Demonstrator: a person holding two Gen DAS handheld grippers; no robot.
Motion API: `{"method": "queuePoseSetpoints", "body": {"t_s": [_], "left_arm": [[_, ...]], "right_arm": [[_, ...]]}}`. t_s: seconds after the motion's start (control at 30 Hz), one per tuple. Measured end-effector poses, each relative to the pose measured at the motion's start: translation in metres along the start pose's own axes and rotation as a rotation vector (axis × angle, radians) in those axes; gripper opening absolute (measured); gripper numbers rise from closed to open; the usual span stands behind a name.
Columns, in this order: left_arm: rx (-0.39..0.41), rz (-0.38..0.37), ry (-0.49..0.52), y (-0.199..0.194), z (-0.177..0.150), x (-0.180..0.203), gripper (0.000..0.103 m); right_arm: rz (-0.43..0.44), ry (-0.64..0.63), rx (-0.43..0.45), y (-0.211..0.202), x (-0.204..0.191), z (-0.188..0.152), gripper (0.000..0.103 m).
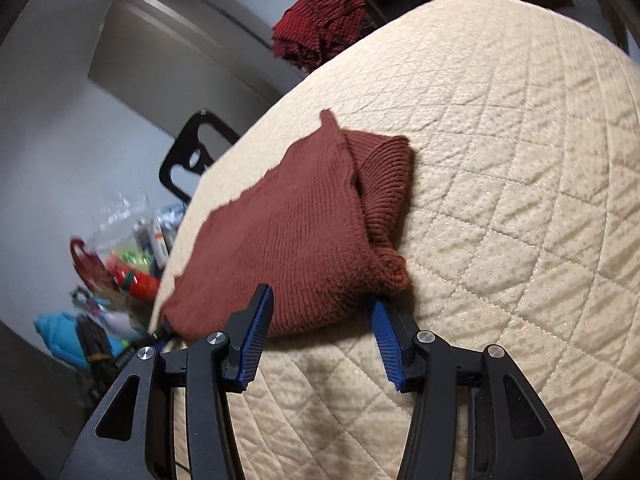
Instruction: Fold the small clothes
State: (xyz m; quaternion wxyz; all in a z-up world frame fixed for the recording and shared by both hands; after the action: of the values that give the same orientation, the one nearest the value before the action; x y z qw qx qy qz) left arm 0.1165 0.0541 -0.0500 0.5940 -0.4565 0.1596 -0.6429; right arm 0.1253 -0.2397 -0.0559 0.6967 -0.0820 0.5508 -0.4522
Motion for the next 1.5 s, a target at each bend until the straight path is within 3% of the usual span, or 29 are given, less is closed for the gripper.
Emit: {"method": "queuePoseSetpoints", "body": {"t_s": [0.2, 0.37, 0.53, 0.7, 0.83, 0.93, 1.23, 1.5], "left_arm": [[0.005, -0.049, -0.061, -0.002, 0.002, -0.007, 0.047], [0.004, -0.122, -0.134, -0.004, 0.0, -0.012, 0.047], [0.02, -0.243, -0.214, -0.013, 0.002, -0.021, 0.061], [0.011, -0.217, -0.199, -0.005, 0.007, -0.02, 0.059], [-0.028, -0.156, -0.16, 0.009, 0.004, -0.011, 0.029], [-0.031, -0.144, -0.162, 0.009, 0.004, -0.013, 0.021], [0.013, -0.146, -0.081, -0.024, 0.005, 0.0, 0.017], [-0.022, -0.142, -0.046, -0.046, -0.029, -0.007, 0.017]], "right_arm": [[0.003, 0.089, 0.057, -0.008, 0.011, 0.007, 0.05], [-0.001, 0.091, 0.043, -0.005, 0.01, 0.008, 0.05], [0.004, 0.088, 0.031, -0.004, 0.01, 0.008, 0.05], [-0.012, 0.062, 0.022, 0.0, 0.006, 0.01, 0.047], [-0.054, 0.027, 0.004, 0.006, 0.004, 0.011, 0.024], [-0.056, 0.027, 0.005, 0.005, 0.006, 0.011, 0.019], [-0.034, 0.009, 0.018, -0.019, -0.001, 0.003, 0.014], [-0.035, 0.025, -0.026, -0.05, 0.002, -0.038, 0.014]]}}
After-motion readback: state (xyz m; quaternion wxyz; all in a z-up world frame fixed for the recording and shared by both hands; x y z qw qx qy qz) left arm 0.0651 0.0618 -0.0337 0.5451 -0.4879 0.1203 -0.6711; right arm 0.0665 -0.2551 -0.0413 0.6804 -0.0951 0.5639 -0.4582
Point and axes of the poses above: each gripper's, at about its wrist camera, not at the fingertips, and y roughly the way its jaws point, x to its right, z to its top, the point moved 6 cm from there along y, roughly the way its jaws point, and after that the axes turned 6 degrees about -x, right-handed, at the moved point
